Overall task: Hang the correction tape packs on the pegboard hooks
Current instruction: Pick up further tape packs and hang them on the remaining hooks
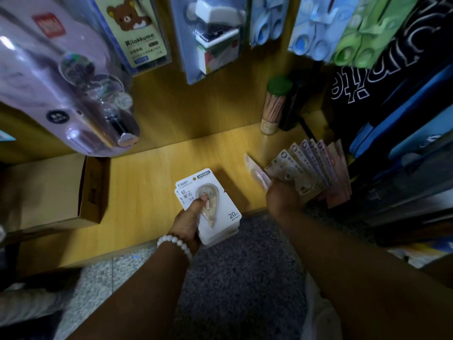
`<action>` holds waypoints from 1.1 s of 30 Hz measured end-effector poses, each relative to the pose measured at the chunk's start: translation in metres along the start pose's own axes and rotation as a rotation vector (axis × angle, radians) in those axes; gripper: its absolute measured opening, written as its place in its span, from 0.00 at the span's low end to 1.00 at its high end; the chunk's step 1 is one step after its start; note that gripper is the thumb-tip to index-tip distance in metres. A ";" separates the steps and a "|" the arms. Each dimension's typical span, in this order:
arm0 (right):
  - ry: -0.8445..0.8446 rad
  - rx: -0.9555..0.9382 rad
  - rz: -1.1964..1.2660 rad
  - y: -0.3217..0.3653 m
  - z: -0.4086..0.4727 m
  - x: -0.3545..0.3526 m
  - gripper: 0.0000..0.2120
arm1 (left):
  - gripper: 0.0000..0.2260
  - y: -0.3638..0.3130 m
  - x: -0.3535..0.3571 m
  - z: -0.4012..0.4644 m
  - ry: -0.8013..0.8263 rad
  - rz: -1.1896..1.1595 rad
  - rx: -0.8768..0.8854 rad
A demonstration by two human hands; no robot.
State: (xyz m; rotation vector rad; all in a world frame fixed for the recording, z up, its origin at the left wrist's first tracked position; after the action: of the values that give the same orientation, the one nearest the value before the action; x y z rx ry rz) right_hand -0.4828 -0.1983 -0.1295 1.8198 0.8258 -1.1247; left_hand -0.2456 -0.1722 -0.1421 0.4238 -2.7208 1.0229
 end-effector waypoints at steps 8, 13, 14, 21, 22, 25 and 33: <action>0.011 0.179 0.821 0.020 -0.019 -0.049 0.14 | 0.18 -0.016 0.004 -0.038 -0.029 0.048 0.063; 0.161 0.304 1.368 0.040 -0.053 -0.081 0.11 | 0.32 -0.033 0.010 -0.069 -0.058 0.094 0.145; 0.187 0.270 1.376 0.043 -0.060 -0.084 0.12 | 0.35 -0.035 0.012 -0.074 -0.055 0.101 0.160; 0.259 0.087 1.406 0.056 -0.106 -0.108 0.05 | 0.21 -0.049 0.035 -0.129 0.001 0.127 0.263; 0.270 0.033 1.388 0.056 -0.112 -0.112 0.05 | 0.20 -0.051 0.038 -0.136 0.018 0.122 0.269; 0.306 -0.083 1.320 0.055 -0.126 -0.127 0.04 | 0.20 -0.056 0.046 -0.160 0.086 0.125 0.308; 0.527 -0.222 1.257 0.062 -0.162 -0.163 0.09 | 0.17 -0.069 0.059 -0.216 0.152 0.165 0.372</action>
State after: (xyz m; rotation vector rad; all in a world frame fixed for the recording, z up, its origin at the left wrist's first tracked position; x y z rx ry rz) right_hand -0.4322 -0.0991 0.0809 1.9111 -0.0482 0.2429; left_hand -0.2589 -0.0889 0.0771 0.1680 -2.4632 1.5461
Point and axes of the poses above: each hand's wrist, its own z-axis towards the middle knuckle, its own x-axis out of the palm, y = z × x, the point moved 6 cm from there along z, towards the middle knuckle, and after that the axes turned 4 degrees about z, right-handed, at the moved point
